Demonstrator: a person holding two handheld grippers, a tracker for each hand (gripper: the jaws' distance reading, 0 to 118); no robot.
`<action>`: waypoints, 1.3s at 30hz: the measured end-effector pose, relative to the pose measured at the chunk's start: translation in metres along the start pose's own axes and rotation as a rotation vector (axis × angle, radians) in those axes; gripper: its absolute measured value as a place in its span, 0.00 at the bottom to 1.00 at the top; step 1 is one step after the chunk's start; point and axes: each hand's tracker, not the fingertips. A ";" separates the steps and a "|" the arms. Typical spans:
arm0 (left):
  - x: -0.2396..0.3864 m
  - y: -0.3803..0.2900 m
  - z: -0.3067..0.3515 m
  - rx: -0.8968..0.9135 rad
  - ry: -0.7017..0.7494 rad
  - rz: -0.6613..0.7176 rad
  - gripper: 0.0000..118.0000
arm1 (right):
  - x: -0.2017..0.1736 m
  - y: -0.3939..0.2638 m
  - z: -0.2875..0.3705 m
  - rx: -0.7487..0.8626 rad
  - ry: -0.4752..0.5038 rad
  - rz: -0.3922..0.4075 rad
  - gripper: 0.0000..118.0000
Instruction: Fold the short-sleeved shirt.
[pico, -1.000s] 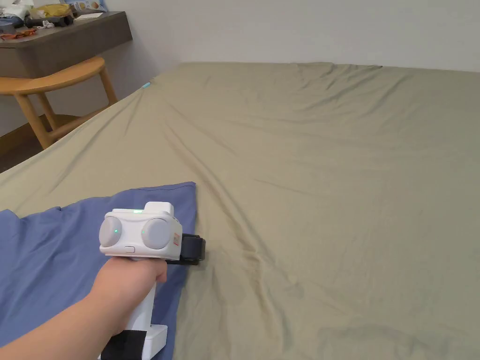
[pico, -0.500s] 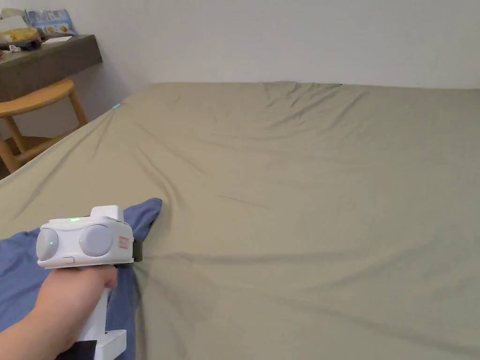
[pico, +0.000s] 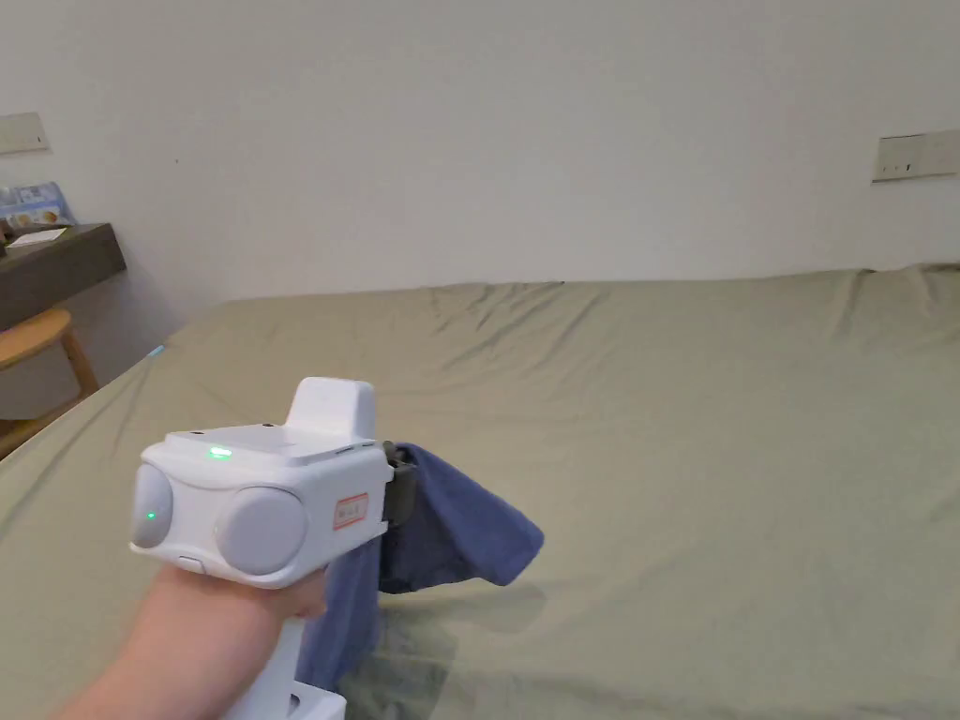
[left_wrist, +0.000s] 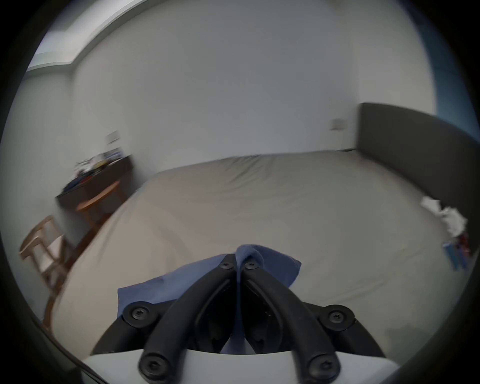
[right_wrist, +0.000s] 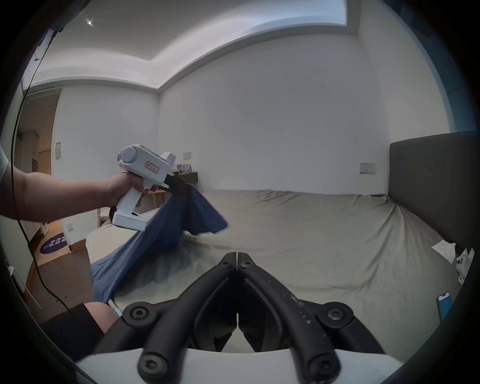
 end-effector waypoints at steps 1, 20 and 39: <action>0.033 0.007 0.002 0.005 -0.069 -0.027 0.00 | 0.005 0.004 0.016 0.016 -0.030 0.008 0.00; 0.369 -0.151 -0.057 -0.358 -0.546 -0.177 0.10 | 0.075 -0.013 0.201 -0.030 -0.388 0.009 0.00; 0.034 -0.235 0.247 0.066 0.112 0.316 0.00 | 0.021 -0.034 0.084 -0.087 -0.140 -0.012 0.00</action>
